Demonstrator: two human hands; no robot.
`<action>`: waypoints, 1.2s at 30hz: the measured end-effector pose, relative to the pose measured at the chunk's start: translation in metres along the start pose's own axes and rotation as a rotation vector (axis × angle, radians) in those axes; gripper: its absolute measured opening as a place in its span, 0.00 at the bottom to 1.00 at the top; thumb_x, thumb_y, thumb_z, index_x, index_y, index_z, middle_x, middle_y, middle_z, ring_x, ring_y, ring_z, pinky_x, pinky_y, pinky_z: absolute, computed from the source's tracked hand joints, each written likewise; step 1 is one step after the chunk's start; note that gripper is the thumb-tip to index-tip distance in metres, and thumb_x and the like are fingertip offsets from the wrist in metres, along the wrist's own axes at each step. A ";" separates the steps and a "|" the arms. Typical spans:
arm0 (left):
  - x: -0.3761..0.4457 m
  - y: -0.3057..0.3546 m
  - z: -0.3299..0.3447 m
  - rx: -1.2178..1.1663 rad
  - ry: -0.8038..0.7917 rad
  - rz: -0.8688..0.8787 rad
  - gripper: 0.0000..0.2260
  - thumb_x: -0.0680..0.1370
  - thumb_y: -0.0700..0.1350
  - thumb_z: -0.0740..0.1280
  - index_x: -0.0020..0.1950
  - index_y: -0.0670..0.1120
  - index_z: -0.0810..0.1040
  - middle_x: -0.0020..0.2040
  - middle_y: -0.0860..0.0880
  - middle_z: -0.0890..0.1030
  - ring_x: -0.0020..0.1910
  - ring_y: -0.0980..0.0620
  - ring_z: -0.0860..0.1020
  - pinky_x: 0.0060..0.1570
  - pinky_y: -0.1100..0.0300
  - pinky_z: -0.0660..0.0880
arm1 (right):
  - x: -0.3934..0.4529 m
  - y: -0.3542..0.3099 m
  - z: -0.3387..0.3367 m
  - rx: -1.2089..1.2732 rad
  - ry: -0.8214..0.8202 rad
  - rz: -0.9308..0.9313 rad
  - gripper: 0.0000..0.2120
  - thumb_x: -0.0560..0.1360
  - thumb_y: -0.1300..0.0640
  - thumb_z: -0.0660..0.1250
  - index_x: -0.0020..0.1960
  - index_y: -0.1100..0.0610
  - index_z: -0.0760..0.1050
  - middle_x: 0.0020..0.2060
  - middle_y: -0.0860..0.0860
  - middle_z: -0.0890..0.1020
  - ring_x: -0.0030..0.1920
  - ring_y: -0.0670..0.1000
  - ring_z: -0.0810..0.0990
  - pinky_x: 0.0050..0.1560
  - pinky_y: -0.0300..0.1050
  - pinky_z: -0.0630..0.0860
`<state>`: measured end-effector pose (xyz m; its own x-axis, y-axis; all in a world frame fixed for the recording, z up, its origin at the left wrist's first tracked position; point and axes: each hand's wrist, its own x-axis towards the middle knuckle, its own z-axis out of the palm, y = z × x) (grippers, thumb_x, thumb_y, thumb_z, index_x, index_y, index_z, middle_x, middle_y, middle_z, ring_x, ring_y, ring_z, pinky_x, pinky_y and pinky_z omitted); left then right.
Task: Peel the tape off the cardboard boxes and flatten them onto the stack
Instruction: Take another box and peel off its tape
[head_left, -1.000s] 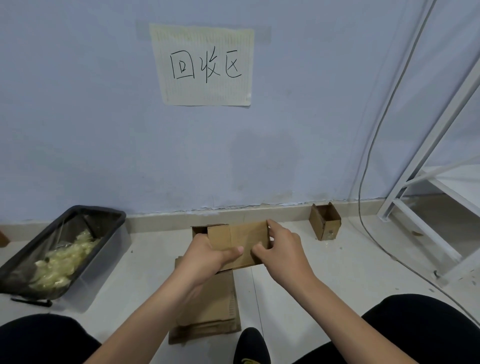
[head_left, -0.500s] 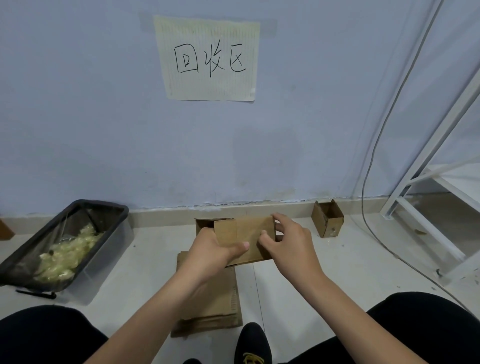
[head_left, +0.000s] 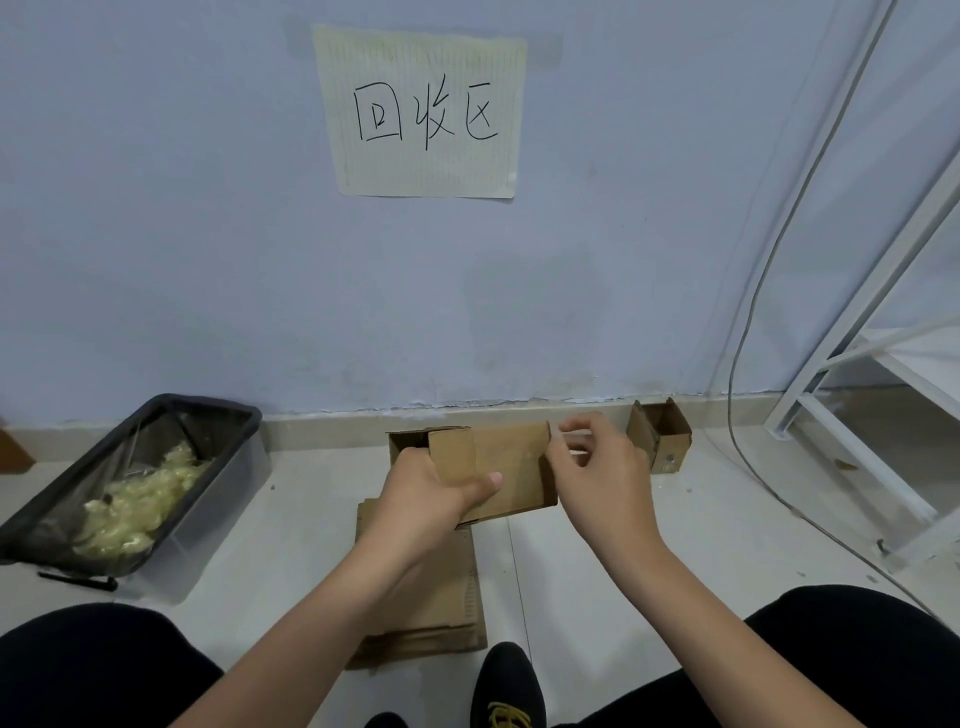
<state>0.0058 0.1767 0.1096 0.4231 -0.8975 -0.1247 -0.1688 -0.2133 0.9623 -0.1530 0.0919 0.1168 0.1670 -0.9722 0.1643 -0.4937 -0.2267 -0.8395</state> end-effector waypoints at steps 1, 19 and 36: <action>0.001 0.000 -0.001 -0.012 0.015 -0.006 0.18 0.71 0.52 0.78 0.50 0.39 0.84 0.44 0.40 0.85 0.44 0.40 0.84 0.49 0.48 0.80 | -0.001 -0.002 -0.002 0.010 0.027 -0.034 0.05 0.77 0.50 0.68 0.50 0.51 0.76 0.43 0.44 0.82 0.41 0.41 0.79 0.39 0.39 0.76; 0.002 -0.005 0.002 0.068 0.005 -0.018 0.06 0.74 0.46 0.77 0.41 0.44 0.84 0.37 0.47 0.84 0.38 0.46 0.82 0.42 0.51 0.78 | -0.004 -0.003 0.001 -0.148 -0.220 -0.039 0.05 0.75 0.56 0.68 0.40 0.56 0.78 0.35 0.50 0.81 0.38 0.47 0.78 0.36 0.39 0.73; 0.015 0.005 -0.028 -0.115 0.076 -0.199 0.10 0.72 0.40 0.79 0.52 0.42 0.84 0.46 0.47 0.88 0.48 0.48 0.85 0.52 0.54 0.81 | 0.011 -0.008 -0.026 0.026 -0.202 0.125 0.07 0.76 0.60 0.66 0.41 0.62 0.78 0.36 0.59 0.83 0.32 0.44 0.83 0.31 0.36 0.70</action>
<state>0.0364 0.1730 0.1189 0.5045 -0.8094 -0.3006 0.0254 -0.3342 0.9422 -0.1694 0.0816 0.1392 0.2746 -0.9605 -0.0461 -0.4994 -0.1015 -0.8604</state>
